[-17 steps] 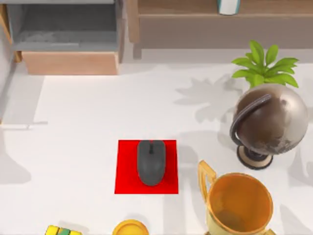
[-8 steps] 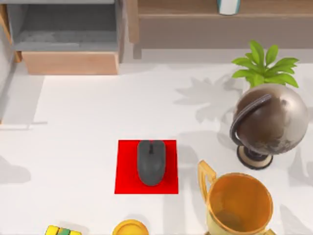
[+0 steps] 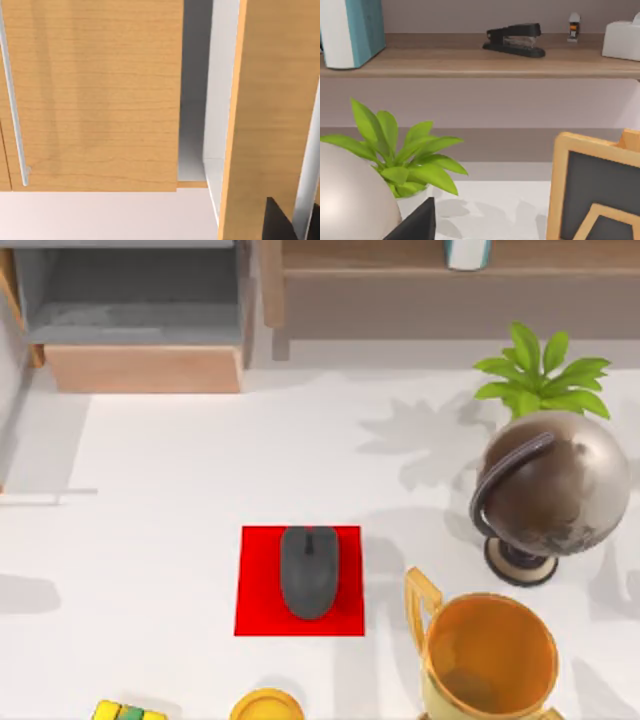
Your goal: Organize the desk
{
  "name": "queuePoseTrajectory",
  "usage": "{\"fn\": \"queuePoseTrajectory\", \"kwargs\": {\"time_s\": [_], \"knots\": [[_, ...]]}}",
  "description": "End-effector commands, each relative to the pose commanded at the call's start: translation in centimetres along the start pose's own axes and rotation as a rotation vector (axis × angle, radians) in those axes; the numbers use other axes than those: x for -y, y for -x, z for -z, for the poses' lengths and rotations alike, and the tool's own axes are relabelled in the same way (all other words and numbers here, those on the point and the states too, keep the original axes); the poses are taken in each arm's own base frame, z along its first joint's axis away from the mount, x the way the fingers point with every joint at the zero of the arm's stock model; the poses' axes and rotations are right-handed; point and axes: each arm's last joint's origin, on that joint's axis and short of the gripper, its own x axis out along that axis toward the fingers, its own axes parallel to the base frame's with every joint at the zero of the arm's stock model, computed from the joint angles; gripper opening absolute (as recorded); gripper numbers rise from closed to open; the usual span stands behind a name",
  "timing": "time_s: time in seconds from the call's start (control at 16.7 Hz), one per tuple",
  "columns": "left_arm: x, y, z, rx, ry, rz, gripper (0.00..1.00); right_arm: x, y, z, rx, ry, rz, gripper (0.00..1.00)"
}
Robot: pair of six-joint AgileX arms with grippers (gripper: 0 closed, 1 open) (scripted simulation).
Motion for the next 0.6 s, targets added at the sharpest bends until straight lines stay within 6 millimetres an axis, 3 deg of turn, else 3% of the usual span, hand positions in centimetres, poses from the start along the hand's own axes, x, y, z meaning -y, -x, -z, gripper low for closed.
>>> {"fn": "queuePoseTrajectory", "kwargs": {"time_s": [0.36, 0.6], "knots": [[0.4, 0.0, 0.1, -0.004, 0.015, 0.016, 0.00, 0.0, 0.0, 0.0, 0.000, 0.000, 0.000, 1.00], [0.4, -2.7, 0.2, -0.001, 0.013, 0.015, 0.00, 0.0, 0.0, 0.0, 0.000, 0.000, 0.000, 1.00]]}}
